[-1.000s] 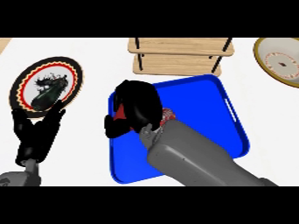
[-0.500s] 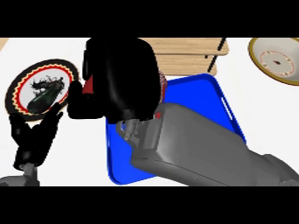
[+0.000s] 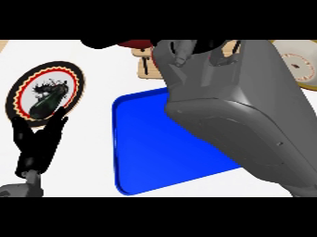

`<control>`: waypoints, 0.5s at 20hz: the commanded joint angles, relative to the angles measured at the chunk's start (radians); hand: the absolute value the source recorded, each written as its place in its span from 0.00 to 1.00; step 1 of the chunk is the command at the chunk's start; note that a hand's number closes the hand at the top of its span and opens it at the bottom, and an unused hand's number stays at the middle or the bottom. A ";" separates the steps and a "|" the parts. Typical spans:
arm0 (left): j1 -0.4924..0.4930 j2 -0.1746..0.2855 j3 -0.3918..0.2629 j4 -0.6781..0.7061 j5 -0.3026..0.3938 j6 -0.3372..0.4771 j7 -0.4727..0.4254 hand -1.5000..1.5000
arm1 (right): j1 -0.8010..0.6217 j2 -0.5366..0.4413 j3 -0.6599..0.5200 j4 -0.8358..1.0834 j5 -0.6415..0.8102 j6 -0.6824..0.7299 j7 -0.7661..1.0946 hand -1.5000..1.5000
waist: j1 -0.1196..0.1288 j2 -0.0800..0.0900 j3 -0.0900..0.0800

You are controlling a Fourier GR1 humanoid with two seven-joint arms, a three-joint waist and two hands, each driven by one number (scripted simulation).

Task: Pick the tomato from the tray and place it in the tiered shelf

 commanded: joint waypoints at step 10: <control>0.019 -0.018 -0.008 0.010 -0.004 -0.030 0.012 0.50 | -0.189 -0.148 -0.246 0.326 -0.057 0.119 -0.119 1.00 | 0.019 0.010 -0.006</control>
